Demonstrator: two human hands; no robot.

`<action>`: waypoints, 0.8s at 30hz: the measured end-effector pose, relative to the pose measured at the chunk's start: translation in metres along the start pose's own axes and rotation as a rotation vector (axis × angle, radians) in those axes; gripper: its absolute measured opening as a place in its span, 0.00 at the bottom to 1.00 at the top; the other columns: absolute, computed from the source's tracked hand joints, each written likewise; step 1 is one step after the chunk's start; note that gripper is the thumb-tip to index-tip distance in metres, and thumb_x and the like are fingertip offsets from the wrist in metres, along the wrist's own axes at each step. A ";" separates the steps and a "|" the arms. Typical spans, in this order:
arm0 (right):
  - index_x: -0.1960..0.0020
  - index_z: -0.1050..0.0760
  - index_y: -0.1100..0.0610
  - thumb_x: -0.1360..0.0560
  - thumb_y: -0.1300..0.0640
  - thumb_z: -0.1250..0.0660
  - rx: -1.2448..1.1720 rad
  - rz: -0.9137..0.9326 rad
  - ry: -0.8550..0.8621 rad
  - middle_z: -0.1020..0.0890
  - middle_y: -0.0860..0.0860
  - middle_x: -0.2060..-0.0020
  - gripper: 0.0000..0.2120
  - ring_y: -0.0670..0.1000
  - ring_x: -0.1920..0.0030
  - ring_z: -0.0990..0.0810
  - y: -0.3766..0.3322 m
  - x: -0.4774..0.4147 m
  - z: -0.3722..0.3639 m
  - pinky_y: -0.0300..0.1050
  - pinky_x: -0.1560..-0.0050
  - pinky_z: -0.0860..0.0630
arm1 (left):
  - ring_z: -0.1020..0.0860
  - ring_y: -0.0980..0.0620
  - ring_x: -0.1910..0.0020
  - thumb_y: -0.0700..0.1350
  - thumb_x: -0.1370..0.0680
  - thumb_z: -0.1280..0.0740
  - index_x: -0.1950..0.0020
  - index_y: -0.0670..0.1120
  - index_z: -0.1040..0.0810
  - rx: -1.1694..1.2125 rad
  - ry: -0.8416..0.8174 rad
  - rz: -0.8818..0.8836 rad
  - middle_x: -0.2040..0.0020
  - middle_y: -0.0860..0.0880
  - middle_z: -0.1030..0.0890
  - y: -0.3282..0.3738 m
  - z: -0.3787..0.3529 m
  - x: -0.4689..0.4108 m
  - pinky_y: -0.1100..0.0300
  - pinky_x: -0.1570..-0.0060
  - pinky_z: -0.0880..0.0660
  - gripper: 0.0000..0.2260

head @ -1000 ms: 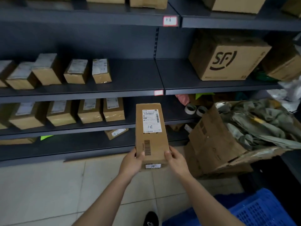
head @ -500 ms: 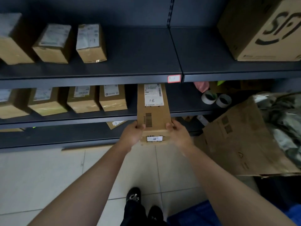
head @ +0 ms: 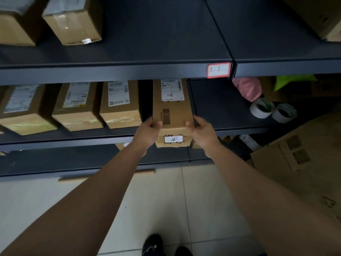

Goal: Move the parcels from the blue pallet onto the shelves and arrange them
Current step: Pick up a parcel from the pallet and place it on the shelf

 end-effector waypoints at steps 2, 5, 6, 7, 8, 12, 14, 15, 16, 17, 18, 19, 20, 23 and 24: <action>0.26 0.35 0.51 0.21 0.52 0.36 -0.027 0.022 -0.011 0.21 0.51 0.40 0.24 0.51 0.43 0.22 0.006 -0.013 -0.003 0.47 0.43 0.25 | 0.24 0.45 0.39 0.54 0.19 0.41 0.34 0.55 0.27 0.000 0.018 -0.022 0.39 0.50 0.21 -0.004 -0.003 -0.011 0.42 0.36 0.29 0.14; 0.26 0.36 0.51 0.21 0.53 0.35 -0.019 0.056 -0.009 0.22 0.52 0.38 0.25 0.52 0.40 0.22 0.012 -0.031 -0.008 0.51 0.38 0.25 | 0.24 0.46 0.40 0.51 0.18 0.42 0.32 0.54 0.28 -0.004 0.033 -0.037 0.38 0.50 0.21 -0.004 -0.005 -0.023 0.44 0.36 0.29 0.15; 0.26 0.36 0.51 0.21 0.53 0.35 -0.014 0.064 -0.010 0.22 0.52 0.37 0.25 0.53 0.40 0.22 0.014 -0.036 -0.010 0.51 0.38 0.25 | 0.24 0.46 0.39 0.51 0.18 0.42 0.31 0.54 0.29 -0.011 0.031 -0.040 0.38 0.50 0.22 -0.005 -0.006 -0.026 0.44 0.36 0.29 0.15; 0.26 0.36 0.51 0.22 0.52 0.34 -0.009 0.070 -0.009 0.22 0.52 0.37 0.26 0.53 0.40 0.22 0.017 -0.042 -0.012 0.52 0.38 0.25 | 0.24 0.46 0.39 0.51 0.18 0.42 0.31 0.54 0.29 -0.016 0.032 -0.047 0.37 0.50 0.22 -0.007 -0.006 -0.031 0.44 0.35 0.29 0.15; 0.26 0.36 0.52 0.22 0.52 0.34 -0.008 0.077 -0.005 0.22 0.52 0.37 0.26 0.53 0.40 0.22 0.018 -0.047 -0.014 0.53 0.38 0.25 | 0.24 0.45 0.39 0.51 0.18 0.41 0.31 0.55 0.29 -0.020 0.040 -0.064 0.37 0.50 0.22 -0.009 -0.006 -0.036 0.43 0.35 0.29 0.16; 0.27 0.34 0.54 0.22 0.53 0.33 -0.063 0.129 0.022 0.21 0.53 0.38 0.26 0.52 0.40 0.22 0.020 -0.066 -0.020 0.50 0.37 0.25 | 0.22 0.44 0.43 0.51 0.19 0.40 0.32 0.53 0.27 -0.018 0.118 -0.142 0.41 0.48 0.20 -0.010 -0.006 -0.054 0.44 0.38 0.26 0.15; 0.27 0.34 0.55 0.22 0.53 0.33 -0.075 0.148 0.034 0.21 0.54 0.38 0.26 0.52 0.40 0.21 0.019 -0.075 -0.022 0.51 0.37 0.25 | 0.23 0.45 0.41 0.51 0.19 0.40 0.32 0.51 0.27 -0.034 0.173 -0.179 0.41 0.48 0.20 -0.007 -0.006 -0.060 0.47 0.37 0.27 0.16; 0.27 0.34 0.54 0.22 0.53 0.33 -0.071 0.153 0.039 0.21 0.54 0.38 0.25 0.52 0.40 0.21 0.018 -0.078 -0.024 0.51 0.37 0.25 | 0.24 0.46 0.40 0.50 0.18 0.40 0.31 0.50 0.27 -0.059 0.195 -0.197 0.40 0.48 0.20 -0.005 -0.006 -0.062 0.50 0.37 0.28 0.16; 0.27 0.34 0.54 0.22 0.53 0.34 -0.063 0.159 0.043 0.21 0.54 0.39 0.25 0.52 0.40 0.21 0.017 -0.081 -0.024 0.52 0.38 0.25 | 0.24 0.46 0.40 0.50 0.18 0.40 0.31 0.49 0.27 -0.087 0.216 -0.214 0.39 0.48 0.21 -0.003 -0.007 -0.063 0.53 0.38 0.29 0.16; 0.27 0.34 0.53 0.22 0.52 0.34 -0.051 0.165 0.046 0.21 0.53 0.39 0.24 0.52 0.41 0.21 0.016 -0.083 -0.025 0.52 0.38 0.24 | 0.25 0.46 0.40 0.50 0.18 0.41 0.31 0.49 0.27 -0.113 0.231 -0.221 0.39 0.48 0.21 -0.002 -0.007 -0.065 0.56 0.39 0.29 0.16; 0.27 0.34 0.53 0.21 0.52 0.35 -0.034 0.171 0.047 0.20 0.53 0.39 0.24 0.53 0.41 0.21 0.016 -0.084 -0.026 0.52 0.39 0.24 | 0.25 0.46 0.40 0.50 0.18 0.41 0.31 0.49 0.27 -0.139 0.240 -0.221 0.39 0.48 0.21 -0.001 -0.007 -0.066 0.57 0.42 0.30 0.16; 0.27 0.34 0.52 0.21 0.51 0.35 -0.014 0.175 0.048 0.20 0.53 0.39 0.24 0.53 0.41 0.21 0.015 -0.085 -0.026 0.51 0.39 0.24 | 0.25 0.45 0.40 0.50 0.18 0.41 0.31 0.50 0.27 -0.167 0.244 -0.215 0.39 0.48 0.21 0.000 -0.007 -0.067 0.58 0.44 0.30 0.16; 0.27 0.34 0.52 0.21 0.50 0.36 0.012 0.180 0.048 0.20 0.53 0.39 0.23 0.53 0.41 0.21 0.014 -0.085 -0.026 0.50 0.40 0.24 | 0.24 0.45 0.40 0.51 0.18 0.42 0.31 0.50 0.28 -0.197 0.246 -0.212 0.39 0.47 0.21 0.002 -0.006 -0.068 0.58 0.45 0.30 0.16; 0.27 0.35 0.51 0.20 0.49 0.39 0.142 0.194 0.040 0.20 0.52 0.39 0.22 0.53 0.41 0.21 0.010 -0.084 -0.026 0.47 0.42 0.24 | 0.24 0.42 0.40 0.51 0.18 0.42 0.32 0.47 0.29 -0.312 0.227 -0.209 0.39 0.45 0.22 0.005 -0.002 -0.068 0.56 0.46 0.29 0.16; 0.26 0.36 0.51 0.19 0.48 0.40 0.196 0.196 0.041 0.21 0.53 0.39 0.22 0.54 0.40 0.22 0.009 -0.082 -0.025 0.47 0.42 0.25 | 0.25 0.41 0.40 0.51 0.17 0.42 0.32 0.46 0.30 -0.364 0.220 -0.223 0.39 0.44 0.22 0.007 -0.001 -0.067 0.55 0.46 0.29 0.16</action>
Point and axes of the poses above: each hand's wrist, its own x-axis away from the middle knuckle, its own z-axis out of the back of the hand, y = z × x, the point moved 2 cm from there along -x, towards the middle knuckle
